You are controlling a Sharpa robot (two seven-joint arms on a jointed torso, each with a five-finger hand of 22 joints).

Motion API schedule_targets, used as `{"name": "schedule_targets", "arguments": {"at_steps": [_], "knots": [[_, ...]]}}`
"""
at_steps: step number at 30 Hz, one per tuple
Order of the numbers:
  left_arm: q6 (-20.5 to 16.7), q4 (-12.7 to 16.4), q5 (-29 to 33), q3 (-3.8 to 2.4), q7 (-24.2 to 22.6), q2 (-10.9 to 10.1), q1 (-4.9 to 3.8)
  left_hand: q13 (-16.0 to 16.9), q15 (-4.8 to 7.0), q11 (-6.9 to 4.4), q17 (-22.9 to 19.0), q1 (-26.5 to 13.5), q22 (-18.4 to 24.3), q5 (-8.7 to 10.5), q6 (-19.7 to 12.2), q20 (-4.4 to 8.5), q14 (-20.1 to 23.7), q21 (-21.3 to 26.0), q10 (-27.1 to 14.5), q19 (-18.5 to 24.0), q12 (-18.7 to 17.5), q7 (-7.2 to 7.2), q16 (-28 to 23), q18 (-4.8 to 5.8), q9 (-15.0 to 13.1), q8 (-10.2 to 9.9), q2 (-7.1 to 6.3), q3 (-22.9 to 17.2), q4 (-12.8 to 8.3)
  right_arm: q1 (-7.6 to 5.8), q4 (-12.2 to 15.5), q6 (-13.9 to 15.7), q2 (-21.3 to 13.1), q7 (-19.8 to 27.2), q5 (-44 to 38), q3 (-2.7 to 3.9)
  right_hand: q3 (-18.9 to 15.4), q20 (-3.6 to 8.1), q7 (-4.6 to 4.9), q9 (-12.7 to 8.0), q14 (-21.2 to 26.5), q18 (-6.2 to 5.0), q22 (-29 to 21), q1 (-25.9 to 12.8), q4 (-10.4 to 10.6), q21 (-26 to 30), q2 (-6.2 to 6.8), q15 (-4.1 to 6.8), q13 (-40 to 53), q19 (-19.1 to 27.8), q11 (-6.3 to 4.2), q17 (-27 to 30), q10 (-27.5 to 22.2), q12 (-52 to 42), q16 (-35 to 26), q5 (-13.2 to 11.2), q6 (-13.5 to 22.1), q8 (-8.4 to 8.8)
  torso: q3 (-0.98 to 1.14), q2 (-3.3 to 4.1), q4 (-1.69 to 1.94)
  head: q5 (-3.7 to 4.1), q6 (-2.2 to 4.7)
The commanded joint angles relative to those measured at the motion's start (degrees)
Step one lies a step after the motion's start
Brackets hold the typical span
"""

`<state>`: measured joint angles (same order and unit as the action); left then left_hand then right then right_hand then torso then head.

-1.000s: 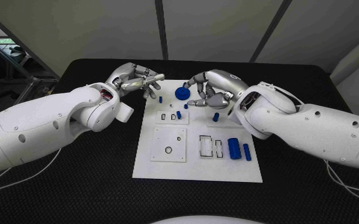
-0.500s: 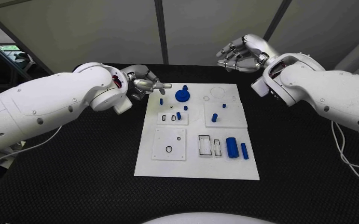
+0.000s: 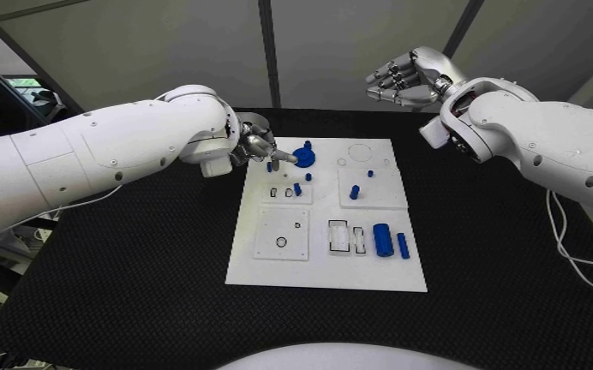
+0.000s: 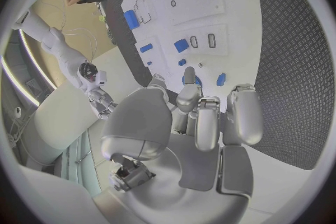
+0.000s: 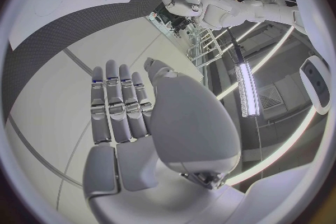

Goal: Assemble the parts on the task board

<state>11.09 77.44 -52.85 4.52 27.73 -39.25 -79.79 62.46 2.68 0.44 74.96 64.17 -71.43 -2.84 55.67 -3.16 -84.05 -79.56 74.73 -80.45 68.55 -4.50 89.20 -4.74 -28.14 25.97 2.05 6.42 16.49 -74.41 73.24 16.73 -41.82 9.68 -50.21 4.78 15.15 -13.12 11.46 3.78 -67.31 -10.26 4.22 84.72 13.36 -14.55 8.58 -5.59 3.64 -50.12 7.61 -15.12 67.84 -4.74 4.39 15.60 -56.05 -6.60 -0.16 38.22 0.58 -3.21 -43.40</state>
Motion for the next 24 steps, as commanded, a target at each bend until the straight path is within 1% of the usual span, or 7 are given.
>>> {"name": "schedule_targets", "arguments": {"at_steps": [1, 3, 4, 10, 17, 20, 24], "knots": [[1.5, -1.1, -3.6, 0.49, 2.1, 1.4, -0.24, -0.1, 0.37, -0.10, 14.2, -1.0, 0.1, 0.05, -0.4, -0.10, -5.6, 0.2, -0.4, 0.4, -0.5, 0.10, 0.1, 0.92, -0.6, 0.3, 0.04, 0.7, 0.0, -0.15, -0.1, 0.7, 0.2, 1.5, -0.6, 0.05, -0.1, -0.34, -0.07, 0.1, 0.1, -0.39, -0.3, -0.7, -0.5, 0.5, 0.15, -0.46, 0.0, -0.2, 0.31, 0.5, -0.3, 0.4, -0.5, -0.2, -0.6, 0.23, -0.04, -0.01, -0.08, -0.02, -0.17], [1.2, -1.5, -3.8, 0.78, 2.2, 2.1, -0.27, -0.2, 0.38, -0.11, 14.2, -1.3, 0.2, 0.05, -0.5, -0.10, -5.6, 0.3, -0.5, 0.5, -0.6, 0.12, 0.1, 0.90, -0.9, 0.4, 0.06, 1.1, 0.0, -0.16, -0.1, 1.0, 0.3, 1.5, -0.6, 0.05, -0.1, -0.35, -0.08, 0.1, 0.0, -0.40, -0.3, -0.8, -0.6, 0.6, 0.18, -0.46, 0.0, -0.4, 0.28, 0.6, -0.2, 0.3, -0.5, -0.2, -0.8, 0.23, -0.08, 0.03, -0.16, 0.03, -0.34], [1.0, -1.7, -3.9, 0.94, 2.2, 2.5, -0.28, -0.2, 0.38, -0.11, 14.2, -1.3, 0.2, 0.05, -0.5, -0.10, -5.6, 0.3, -0.5, 0.5, -0.6, 0.12, 0.1, 0.89, -0.9, 0.4, 0.06, 1.2, 0.0, -0.16, -0.1, 1.2, 0.3, 1.5, -0.7, 0.05, -0.1, -0.36, -0.10, 0.1, 0.0, -0.40, -0.3, -0.8, -0.6, 0.7, 0.19, -0.43, 0.0, -0.5, 0.27, 0.7, -0.1, 0.3, -0.5, -0.2, -0.8, 0.24, -0.08, 0.03, -0.11, 0.07, -0.35], [0.9, -2.9, -4.2, 1.68, 2.4, 4.4, -0.06, -0.5, 0.38, -0.11, 14.1, -1.5, 0.5, 0.05, -0.6, -0.10, -5.6, 0.5, -0.8, 0.8, -0.9, 0.12, 0.0, 0.82, -1.3, 0.5, 0.14, 1.7, 0.0, -0.15, -0.1, 2.0, 0.5, 1.4, -0.8, 0.05, -0.2, -0.39, -0.07, 0.1, -0.1, -0.38, -0.4, -1.0, -0.7, 0.8, 0.28, -0.36, 0.0, -0.6, 0.25, 0.8, -0.1, 0.3, -0.5, -0.2, -0.9, 0.30, -0.19, 0.28, -0.42, 0.15, -0.49], [1.7, -3.7, -4.3, 2.30, 2.4, 5.2, 0.59, -0.8, 0.37, -0.10, 14.1, -1.4, 0.7, 0.04, -0.8, -0.10, -5.6, 0.6, -1.0, 0.9, -1.2, 0.11, 0.0, 0.78, -1.6, 0.5, 0.21, 1.9, -0.2, -0.15, 0.1, 2.2, 0.6, 1.3, -0.8, 0.04, -0.3, -0.41, 0.04, 0.1, -0.1, -0.38, -0.4, -1.1, -0.8, 0.9, 0.32, -0.36, 0.0, -0.7, 0.30, 0.9, -0.1, 0.4, -0.5, -0.2, -0.9, 0.36, -0.29, 0.47, -0.65, 0.16, -0.79], [2.0, -3.9, -4.3, 2.57, 2.5, 5.5, 0.91, -0.8, 0.37, -0.10, 14.1, -1.4, 0.7, 0.04, -0.8, -0.11, -5.6, 0.6, -1.0, 0.9, -1.2, 0.11, 0.0, 0.78, -1.6, 0.5, 0.21, 1.9, -0.2, -0.15, 0.0, 2.3, 0.7, 1.2, -0.8, 0.04, -0.3, -0.42, 0.10, 0.1, -0.1, -0.38, -0.4, -1.2, -0.8, 1.0, 0.35, -0.37, 0.0, -0.8, 0.35, 1.0, -0.1, 0.4, -0.6, -0.2, -0.9, 0.42, -0.24, 0.44, -0.61, 0.21, -0.97], [2.3, -4.1, -4.3, 2.84, 2.5, 5.9, 1.26, -0.8, 0.37, -0.10, 14.1, -1.2, 0.7, 0.04, -0.8, -0.11, -5.6, 0.6, -1.1, 0.9, -1.2, 0.10, 0.0, 0.77, -1.8, 0.5, 0.29, 1.9, -0.3, -0.15, 0.0, 2.3, 0.8, 1.2, -0.8, 0.04, -0.3, -0.44, 0.17, 0.1, -0.1, -0.38, -0.4, -1.2, -0.8, 1.1, 0.37, -0.40, 0.0, -0.8, 0.40, 1.1, -0.2, 0.4, -0.6, -0.2, -0.9, 0.48, -0.25, 0.47, -0.65, 0.26, -1.11]]}}
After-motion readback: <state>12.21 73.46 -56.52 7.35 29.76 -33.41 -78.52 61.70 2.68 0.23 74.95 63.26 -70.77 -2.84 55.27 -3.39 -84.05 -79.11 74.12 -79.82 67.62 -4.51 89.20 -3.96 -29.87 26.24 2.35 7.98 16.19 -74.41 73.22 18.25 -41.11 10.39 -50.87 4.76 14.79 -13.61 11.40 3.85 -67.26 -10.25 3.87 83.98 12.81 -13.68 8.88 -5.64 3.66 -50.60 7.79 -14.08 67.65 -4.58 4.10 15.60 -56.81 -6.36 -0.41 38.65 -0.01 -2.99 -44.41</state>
